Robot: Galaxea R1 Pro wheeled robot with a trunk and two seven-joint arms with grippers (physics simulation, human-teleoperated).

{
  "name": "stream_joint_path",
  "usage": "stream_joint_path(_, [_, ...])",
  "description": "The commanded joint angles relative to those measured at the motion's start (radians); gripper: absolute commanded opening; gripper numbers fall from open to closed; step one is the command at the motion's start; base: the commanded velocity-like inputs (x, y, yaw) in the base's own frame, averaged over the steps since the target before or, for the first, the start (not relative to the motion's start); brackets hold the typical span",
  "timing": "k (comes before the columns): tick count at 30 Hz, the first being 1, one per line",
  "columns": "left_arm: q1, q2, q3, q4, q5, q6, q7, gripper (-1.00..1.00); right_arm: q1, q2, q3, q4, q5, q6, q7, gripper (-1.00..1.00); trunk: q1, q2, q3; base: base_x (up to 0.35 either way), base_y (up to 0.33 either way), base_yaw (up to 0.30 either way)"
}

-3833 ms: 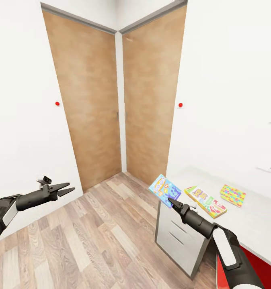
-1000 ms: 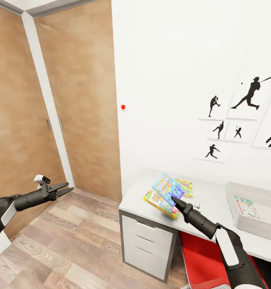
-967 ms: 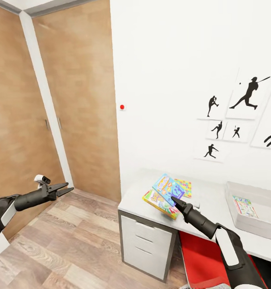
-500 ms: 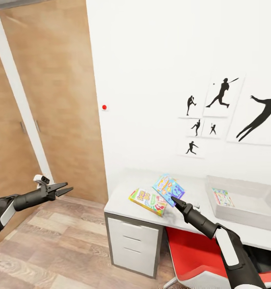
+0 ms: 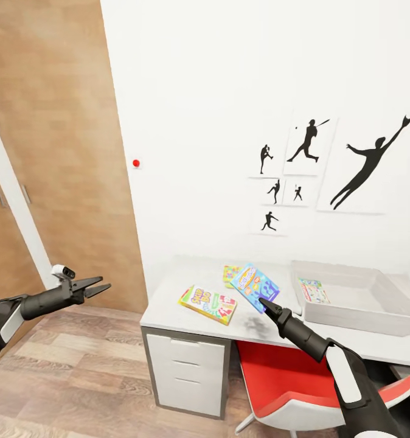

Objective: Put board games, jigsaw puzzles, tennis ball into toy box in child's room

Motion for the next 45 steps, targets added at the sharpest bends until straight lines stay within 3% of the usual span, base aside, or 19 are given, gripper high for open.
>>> stream_joint_path(1, [0.0, 0.0, -0.001, 0.0, 0.001, 0.011, -0.003, 1.0, -0.001, 0.0, -0.001, 0.0, -0.002, 0.005, 0.002, -1.0, 0.0, -0.001, -0.001, 0.0, 0.0, -0.023])
stream_joint_path(13, [0.0, 0.001, -0.001, 0.001, 0.001, 0.009, -0.003, 1.0, -0.001, 0.002, -0.001, -0.001, 0.0, 0.004, 0.0, -1.0, 0.0, -0.001, 0.002, 0.0, 0.0, -0.041])
stream_joint_path(25, [0.0, 0.001, -0.001, 0.001, 0.002, 0.008, -0.003, 1.0, -0.001, 0.002, -0.001, 0.0, -0.001, 0.004, 0.003, -1.0, 0.0, -0.001, 0.014, 0.01, 0.002, -0.227])
stream_joint_path(45, [0.0, 0.001, -0.001, 0.001, 0.001, 0.008, -0.003, 1.0, -0.001, 0.0, -0.002, 0.0, -0.001, 0.004, 0.003, -1.0, 0.0, -0.001, 0.033, 0.149, 0.044, -0.244])
